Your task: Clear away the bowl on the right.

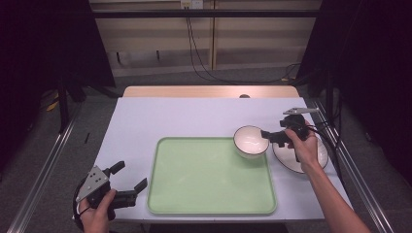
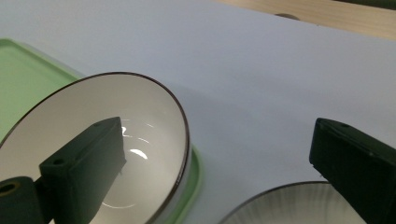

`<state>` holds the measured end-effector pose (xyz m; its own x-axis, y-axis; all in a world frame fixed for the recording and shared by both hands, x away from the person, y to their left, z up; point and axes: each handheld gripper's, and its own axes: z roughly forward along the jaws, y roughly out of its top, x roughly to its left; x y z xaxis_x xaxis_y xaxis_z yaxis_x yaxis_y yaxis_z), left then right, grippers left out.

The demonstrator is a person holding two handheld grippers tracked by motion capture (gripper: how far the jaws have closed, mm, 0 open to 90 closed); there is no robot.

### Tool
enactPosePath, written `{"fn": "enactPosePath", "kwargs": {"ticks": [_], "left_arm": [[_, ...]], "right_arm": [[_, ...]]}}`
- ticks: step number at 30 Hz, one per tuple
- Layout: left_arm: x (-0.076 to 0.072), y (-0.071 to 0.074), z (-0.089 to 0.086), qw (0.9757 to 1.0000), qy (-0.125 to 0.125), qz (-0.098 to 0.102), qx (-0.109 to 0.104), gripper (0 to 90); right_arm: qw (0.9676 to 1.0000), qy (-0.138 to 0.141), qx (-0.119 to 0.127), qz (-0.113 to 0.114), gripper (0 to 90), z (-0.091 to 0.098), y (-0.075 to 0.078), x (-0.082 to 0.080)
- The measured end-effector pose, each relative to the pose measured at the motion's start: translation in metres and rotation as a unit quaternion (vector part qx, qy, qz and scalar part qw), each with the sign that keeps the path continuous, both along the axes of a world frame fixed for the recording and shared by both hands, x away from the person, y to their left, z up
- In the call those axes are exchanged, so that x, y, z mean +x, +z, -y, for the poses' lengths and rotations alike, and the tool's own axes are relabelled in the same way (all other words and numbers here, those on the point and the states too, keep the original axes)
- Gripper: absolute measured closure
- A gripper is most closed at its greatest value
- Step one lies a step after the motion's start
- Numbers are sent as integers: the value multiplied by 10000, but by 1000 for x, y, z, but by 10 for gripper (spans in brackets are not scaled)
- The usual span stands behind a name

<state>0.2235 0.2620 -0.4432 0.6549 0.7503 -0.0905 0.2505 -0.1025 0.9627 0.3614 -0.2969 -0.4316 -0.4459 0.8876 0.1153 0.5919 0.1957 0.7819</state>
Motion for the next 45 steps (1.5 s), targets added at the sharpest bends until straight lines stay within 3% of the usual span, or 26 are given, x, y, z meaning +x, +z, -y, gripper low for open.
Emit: {"fn": "enactPosePath", "kwargs": {"ticks": [10, 22, 31, 42, 45], "left_arm": [[0, 0, 1, 10000, 15, 1, -18, 9], [0, 0, 0, 10000, 4, 3, 1, 9], [2, 0, 2, 10000, 9, -13, 18, 10], [1, -1, 2, 10000, 25, -20, 18, 10], [1, -1, 1, 10000, 35, -18, 13, 10]], "right_arm": [[9988, -302, -124, 361, 21, 6, 3, -21], [9971, -492, -89, 571, 24, 16, 4, -51], [9966, -477, -184, 644, 24, 17, -1, -81], [9964, -528, -71, 659, 21, 20, -4, -111], [9966, -604, 35, 552, 21, 23, -5, -120]]}}
